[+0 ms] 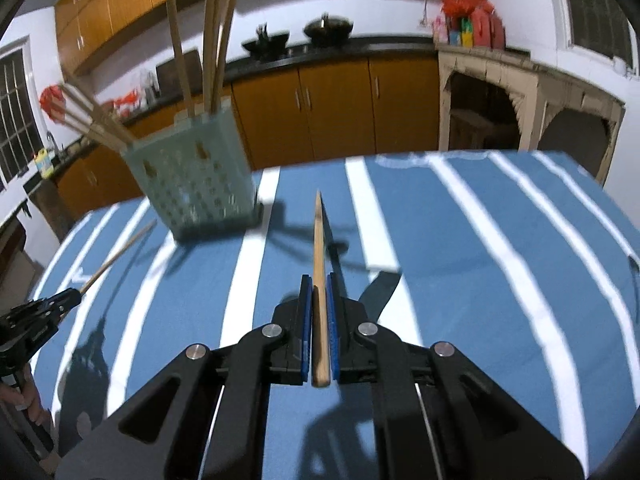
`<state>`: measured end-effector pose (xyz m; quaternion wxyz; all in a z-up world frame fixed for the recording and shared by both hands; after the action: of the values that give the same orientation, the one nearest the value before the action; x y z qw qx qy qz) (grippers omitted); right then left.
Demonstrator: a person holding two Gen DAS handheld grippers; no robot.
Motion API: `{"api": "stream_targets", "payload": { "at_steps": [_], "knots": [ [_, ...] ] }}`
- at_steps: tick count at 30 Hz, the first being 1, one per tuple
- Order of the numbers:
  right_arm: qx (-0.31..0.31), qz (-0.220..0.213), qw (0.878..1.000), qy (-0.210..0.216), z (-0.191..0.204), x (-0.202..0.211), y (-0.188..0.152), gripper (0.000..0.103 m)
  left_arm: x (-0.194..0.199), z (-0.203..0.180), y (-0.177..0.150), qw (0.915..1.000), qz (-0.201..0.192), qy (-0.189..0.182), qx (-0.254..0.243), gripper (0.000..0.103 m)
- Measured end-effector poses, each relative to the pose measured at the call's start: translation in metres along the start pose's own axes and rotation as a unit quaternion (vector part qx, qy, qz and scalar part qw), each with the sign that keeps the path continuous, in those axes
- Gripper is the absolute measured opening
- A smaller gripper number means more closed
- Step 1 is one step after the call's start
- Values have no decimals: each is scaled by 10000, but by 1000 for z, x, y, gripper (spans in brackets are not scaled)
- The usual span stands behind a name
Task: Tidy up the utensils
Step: 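Lift both held chopsticks and carry them toward the green holder, then raise both chopsticks upright and lower them into the holder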
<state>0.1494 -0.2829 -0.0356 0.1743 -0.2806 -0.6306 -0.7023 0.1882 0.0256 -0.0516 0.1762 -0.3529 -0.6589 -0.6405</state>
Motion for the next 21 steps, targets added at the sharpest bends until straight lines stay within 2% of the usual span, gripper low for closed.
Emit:
{"api": "stream_targets", "payload": {
  "at_steps": [6,13,21],
  "knots": [
    [-188,-440,9988,81,-8,20,20,8,34,3,21,9982,-584,-124,51,8],
    [-346,-716,9966,210,-11,32,28,8,68,7,42,9907,-1255,-395,339,8],
    [-449,-844,9951,241,-14,38,33,8,82,5,54,9869,-1486,-471,404,8]
  ]
}}
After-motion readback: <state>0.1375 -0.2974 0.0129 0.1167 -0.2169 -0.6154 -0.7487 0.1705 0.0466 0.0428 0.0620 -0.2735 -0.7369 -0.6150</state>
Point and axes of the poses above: each gripper's, at about its wrist camera, not at the fingertips, and x roughly against the way its jaws point, z to its left, y to its top, the point moved 1 cm from there along -x, roughly the way its jaws point, and after that the axes turned 12 degrees about -y, right-handed, at the moved point
